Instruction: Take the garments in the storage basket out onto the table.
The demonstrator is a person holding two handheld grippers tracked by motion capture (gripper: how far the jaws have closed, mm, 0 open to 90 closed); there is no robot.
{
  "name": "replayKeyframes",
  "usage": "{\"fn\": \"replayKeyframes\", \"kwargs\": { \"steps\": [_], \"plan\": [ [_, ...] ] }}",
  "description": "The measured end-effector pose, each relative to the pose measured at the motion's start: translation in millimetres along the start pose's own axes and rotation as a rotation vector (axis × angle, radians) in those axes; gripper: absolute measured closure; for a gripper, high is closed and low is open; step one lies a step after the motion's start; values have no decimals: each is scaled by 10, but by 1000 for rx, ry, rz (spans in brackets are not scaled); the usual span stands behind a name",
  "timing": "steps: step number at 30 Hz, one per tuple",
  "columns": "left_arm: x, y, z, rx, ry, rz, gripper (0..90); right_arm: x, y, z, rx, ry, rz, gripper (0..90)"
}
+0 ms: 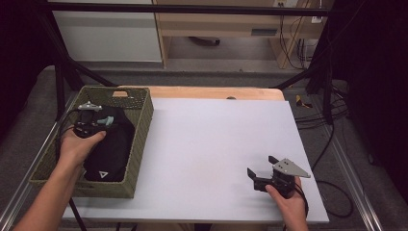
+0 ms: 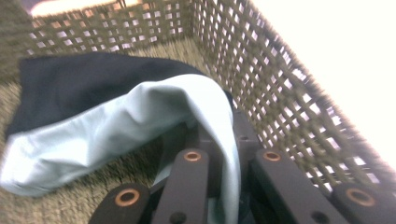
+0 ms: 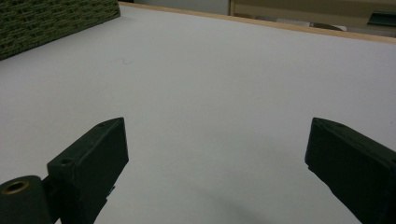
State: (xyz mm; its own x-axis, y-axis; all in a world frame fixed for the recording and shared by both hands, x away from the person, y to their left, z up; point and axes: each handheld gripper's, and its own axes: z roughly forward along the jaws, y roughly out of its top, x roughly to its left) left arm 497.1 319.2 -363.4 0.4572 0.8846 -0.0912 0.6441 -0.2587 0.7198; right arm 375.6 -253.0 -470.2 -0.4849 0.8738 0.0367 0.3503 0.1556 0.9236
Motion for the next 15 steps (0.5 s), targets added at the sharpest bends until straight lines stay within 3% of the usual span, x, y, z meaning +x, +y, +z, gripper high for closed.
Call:
{"fn": "replayKeyframes", "kwargs": {
  "steps": [15],
  "plan": [
    [75, 177, -533, -167, -56, -53, 868, -1, 0, 2, 0, 0, 4, 64]
  ]
}}
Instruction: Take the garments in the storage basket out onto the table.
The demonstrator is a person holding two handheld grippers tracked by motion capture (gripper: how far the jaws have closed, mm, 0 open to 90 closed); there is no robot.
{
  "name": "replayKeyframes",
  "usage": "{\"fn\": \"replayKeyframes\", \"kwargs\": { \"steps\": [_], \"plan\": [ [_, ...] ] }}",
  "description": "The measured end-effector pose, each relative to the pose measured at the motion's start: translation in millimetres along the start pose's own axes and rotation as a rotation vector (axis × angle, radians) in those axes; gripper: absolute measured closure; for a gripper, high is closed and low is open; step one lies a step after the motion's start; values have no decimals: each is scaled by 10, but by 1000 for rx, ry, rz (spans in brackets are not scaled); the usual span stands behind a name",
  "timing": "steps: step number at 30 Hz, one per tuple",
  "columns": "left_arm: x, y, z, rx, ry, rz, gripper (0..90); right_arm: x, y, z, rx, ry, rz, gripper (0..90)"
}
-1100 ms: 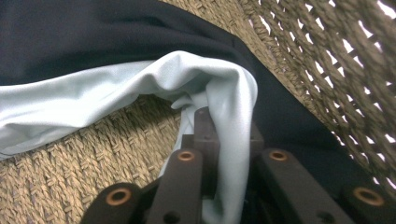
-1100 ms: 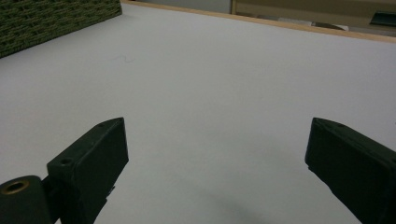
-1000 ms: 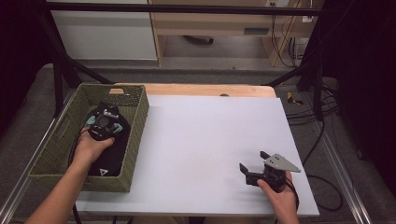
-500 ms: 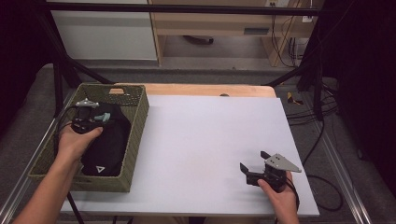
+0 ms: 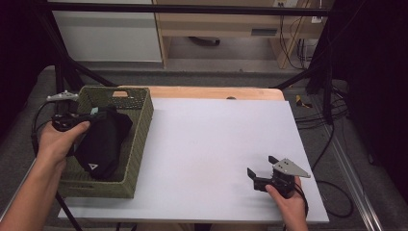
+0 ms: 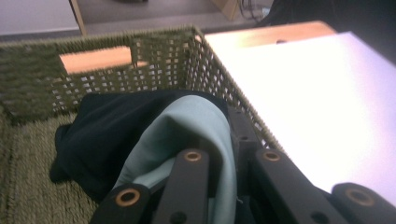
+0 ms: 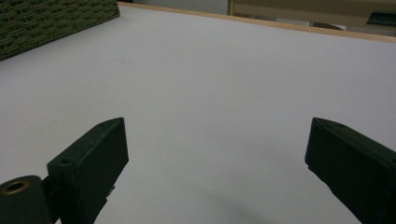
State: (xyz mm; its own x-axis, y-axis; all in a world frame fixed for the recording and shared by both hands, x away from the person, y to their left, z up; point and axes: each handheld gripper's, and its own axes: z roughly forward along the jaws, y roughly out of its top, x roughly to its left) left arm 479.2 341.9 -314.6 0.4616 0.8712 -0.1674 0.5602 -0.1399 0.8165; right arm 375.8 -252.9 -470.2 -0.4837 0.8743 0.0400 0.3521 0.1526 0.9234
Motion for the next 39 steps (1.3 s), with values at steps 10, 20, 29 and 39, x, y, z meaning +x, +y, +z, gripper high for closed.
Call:
{"fn": "replayKeyframes", "kwargs": {
  "steps": [10, 20, 29, 39],
  "plan": [
    [30, 146, -233, -84, -18, -32, 868, 2, -2, 4, 3, 0, -1, 64],
    [4, 284, -376, -160, -44, -54, 869, 0, -2, 4, 1, -1, 0, 64],
    [-49, 410, -482, -212, -56, -57, 869, -1, -3, 4, 2, -1, 2, 64],
    [-120, 537, -600, -277, -80, -65, 869, 1, -2, 4, 2, -1, 1, 64]
  ]
}}
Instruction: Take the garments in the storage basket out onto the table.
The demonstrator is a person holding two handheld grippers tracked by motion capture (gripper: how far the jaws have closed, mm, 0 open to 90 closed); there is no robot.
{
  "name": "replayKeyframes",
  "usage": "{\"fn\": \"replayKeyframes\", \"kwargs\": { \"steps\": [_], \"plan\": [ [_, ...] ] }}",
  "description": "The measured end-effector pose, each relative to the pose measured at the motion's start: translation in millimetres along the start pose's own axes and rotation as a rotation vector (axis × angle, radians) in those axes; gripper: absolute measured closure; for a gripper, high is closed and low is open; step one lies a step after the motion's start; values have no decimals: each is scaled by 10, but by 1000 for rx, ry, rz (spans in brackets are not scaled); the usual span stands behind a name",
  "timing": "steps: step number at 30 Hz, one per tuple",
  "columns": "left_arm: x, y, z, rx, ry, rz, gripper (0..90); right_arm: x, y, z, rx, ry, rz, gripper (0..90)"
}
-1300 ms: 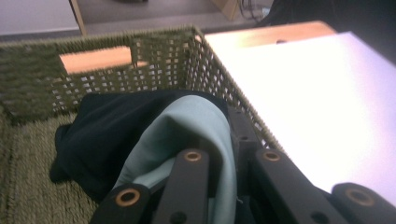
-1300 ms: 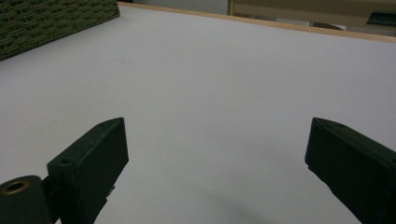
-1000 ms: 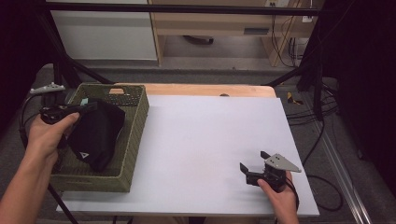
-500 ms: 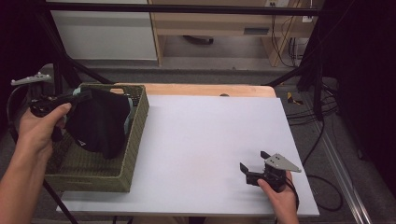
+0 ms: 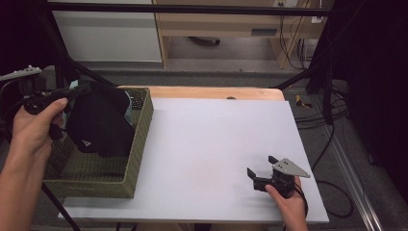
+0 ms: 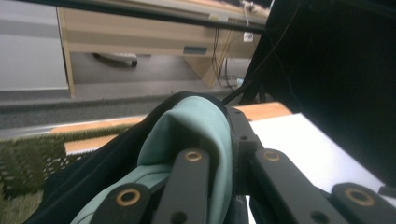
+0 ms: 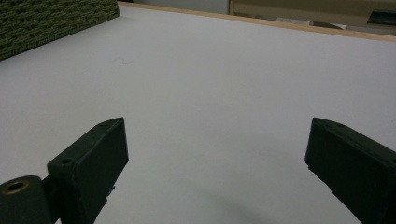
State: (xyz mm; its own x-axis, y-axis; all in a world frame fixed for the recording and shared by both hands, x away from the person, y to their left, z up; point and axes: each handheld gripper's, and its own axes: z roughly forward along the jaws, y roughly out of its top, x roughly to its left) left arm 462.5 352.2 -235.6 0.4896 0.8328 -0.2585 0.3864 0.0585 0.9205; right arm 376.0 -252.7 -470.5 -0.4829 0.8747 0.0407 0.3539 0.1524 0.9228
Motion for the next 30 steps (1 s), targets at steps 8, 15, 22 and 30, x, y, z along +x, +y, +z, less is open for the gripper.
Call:
{"fn": "replayKeyframes", "kwargs": {
  "steps": [8, 15, 22, 30],
  "plan": [
    [-127, 146, -50, -43, -25, 14, 869, -2, -1, 1, 1, 1, -1, 64],
    [-238, 276, -28, -58, -36, 25, 869, -3, 1, -3, -1, -1, 3, 64],
    [-367, 415, 3, -76, -50, 34, 869, -2, 2, 0, -1, 0, 0, 64],
    [-626, 619, 118, -90, -77, 63, 869, -7, 1, -2, -2, -1, 2, 64]
  ]
}}
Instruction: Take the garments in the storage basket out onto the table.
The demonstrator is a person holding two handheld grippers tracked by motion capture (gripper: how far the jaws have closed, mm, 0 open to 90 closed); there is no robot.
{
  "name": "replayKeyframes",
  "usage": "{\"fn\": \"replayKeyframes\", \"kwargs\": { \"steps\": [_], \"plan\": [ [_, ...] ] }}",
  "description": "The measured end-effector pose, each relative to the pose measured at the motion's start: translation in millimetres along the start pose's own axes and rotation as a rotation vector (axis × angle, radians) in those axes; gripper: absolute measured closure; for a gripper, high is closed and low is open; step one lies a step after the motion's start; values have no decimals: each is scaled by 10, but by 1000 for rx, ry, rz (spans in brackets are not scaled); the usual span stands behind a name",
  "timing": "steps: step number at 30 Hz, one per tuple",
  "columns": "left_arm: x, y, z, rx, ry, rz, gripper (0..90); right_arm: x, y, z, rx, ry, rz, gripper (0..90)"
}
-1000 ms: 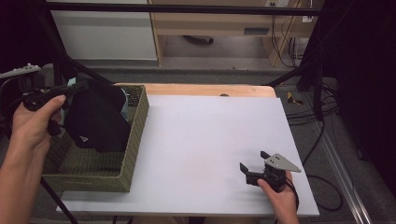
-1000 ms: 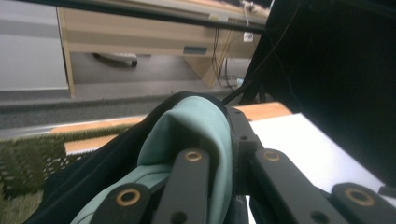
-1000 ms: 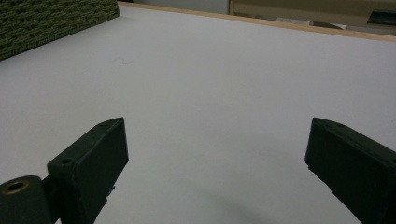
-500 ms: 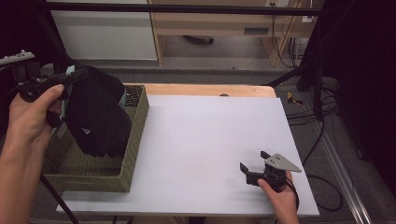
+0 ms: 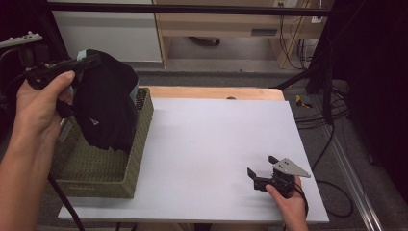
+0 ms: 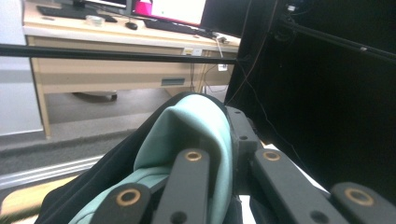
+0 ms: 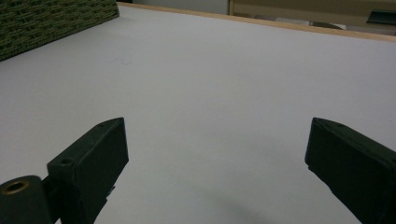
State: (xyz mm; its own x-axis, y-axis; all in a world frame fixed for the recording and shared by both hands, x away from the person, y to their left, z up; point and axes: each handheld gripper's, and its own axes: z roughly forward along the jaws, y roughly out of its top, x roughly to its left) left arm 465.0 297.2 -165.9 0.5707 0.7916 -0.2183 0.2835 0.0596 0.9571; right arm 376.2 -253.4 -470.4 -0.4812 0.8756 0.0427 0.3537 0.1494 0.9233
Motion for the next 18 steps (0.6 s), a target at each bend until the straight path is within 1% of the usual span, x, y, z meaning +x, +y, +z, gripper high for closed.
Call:
{"fn": "replayKeyframes", "kwargs": {
  "steps": [1, 4, 9, 10, 11, 12, 14, 18],
  "plan": [
    [-36, 23, 35, 2, -5, 5, 869, 1, 0, -1, 1, 1, 0, 64],
    [-118, 61, 123, 7, -21, 5, 869, 0, -1, 0, 1, 0, 0, 63],
    [-294, 122, 293, 17, -49, 28, 869, -6, 0, 1, 1, 1, 4, 64],
    [-327, 134, 333, 20, -56, 32, 869, -6, 0, 1, 1, 1, 4, 64],
    [-388, 152, 415, 30, -63, 40, 869, -7, -2, 4, 1, 2, 10, 64],
    [-388, 152, 415, 30, -63, 40, 869, -7, -2, 4, 1, 2, 10, 64],
    [-441, 160, 498, 36, -72, 42, 869, -9, -8, 7, 1, 4, 11, 64],
    [-554, 150, 691, 63, -91, 53, 869, -20, -4, -2, -2, 6, 15, 64]
  ]
}}
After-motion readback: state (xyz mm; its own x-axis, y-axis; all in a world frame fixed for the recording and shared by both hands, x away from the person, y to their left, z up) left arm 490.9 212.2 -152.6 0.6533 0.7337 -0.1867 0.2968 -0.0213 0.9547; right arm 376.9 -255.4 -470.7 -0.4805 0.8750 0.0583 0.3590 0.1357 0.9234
